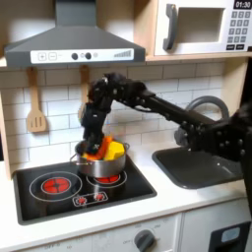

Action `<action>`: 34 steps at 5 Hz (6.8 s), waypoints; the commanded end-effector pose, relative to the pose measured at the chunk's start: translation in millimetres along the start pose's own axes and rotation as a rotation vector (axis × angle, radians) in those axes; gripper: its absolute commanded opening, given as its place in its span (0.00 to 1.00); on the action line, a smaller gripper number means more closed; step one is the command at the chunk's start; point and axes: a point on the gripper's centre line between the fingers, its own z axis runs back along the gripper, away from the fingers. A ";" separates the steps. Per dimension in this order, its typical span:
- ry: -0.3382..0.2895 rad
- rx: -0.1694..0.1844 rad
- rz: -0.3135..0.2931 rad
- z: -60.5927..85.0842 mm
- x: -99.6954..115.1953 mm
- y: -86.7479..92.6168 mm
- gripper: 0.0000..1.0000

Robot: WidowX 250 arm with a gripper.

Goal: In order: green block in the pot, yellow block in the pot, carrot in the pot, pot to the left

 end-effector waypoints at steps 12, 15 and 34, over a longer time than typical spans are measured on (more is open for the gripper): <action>0.106 0.037 -0.070 20.4 -26.7 64.7 0.97; 0.126 0.066 -0.085 4.3 -32.1 65.8 0.97; 0.131 -0.065 -0.064 -4.0 48.1 96.9 0.00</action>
